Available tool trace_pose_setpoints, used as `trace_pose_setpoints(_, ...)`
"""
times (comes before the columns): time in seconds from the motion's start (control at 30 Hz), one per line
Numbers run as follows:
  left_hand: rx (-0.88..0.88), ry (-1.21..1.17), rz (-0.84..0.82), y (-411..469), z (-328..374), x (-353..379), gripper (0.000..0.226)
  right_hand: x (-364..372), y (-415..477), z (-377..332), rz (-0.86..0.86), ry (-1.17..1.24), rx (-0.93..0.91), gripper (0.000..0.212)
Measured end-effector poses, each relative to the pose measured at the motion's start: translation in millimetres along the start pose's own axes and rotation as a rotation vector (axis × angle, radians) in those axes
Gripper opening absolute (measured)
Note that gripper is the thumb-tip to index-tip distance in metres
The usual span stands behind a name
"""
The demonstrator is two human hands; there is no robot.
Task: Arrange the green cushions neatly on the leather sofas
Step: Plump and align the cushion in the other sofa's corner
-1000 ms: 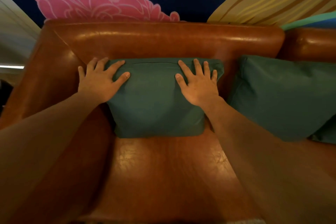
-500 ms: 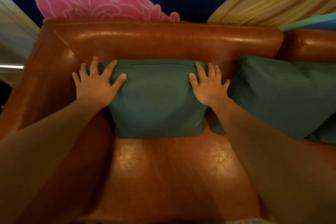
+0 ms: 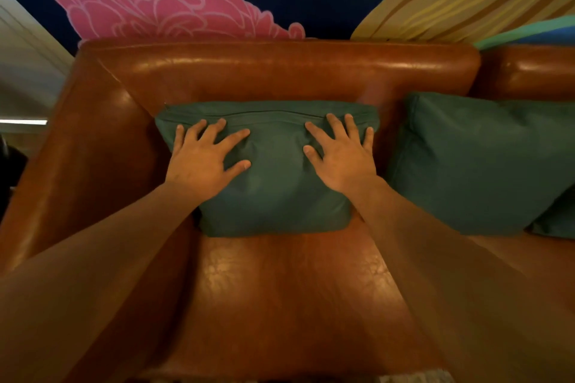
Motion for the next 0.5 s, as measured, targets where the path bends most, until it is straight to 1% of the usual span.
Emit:
trace_pose_setpoints(0.1,-0.031,-0.009,-0.094,4,4,-9,0.076,-9,6,-8,-0.104,-0.08,0.003,0.062)
trace_pose_setpoints(0.17,-0.037,-0.011,-0.13,4,8,-26,0.084,-25,5,-17,-0.145,-0.1,0.015,0.064)
trace_pose_setpoints(0.3,-0.039,-0.023,-0.101,-5,28,-74,0.099,-68,-13,-34,-0.106,-0.052,0.037,0.064)
trace_pose_setpoints(0.5,-0.067,-0.123,-0.067,-27,71,-145,0.099,-132,-67,-31,-0.089,0.015,0.115,0.074)
Point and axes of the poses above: each hand's wrist, its own y-axis towards the middle knuckle, its own x-axis out of the palm, z = x × y, the point moved 8 cm from there along y, towards the middle knuckle, and after that the axes turned 14 degrees about z, right-handed, at the moved point
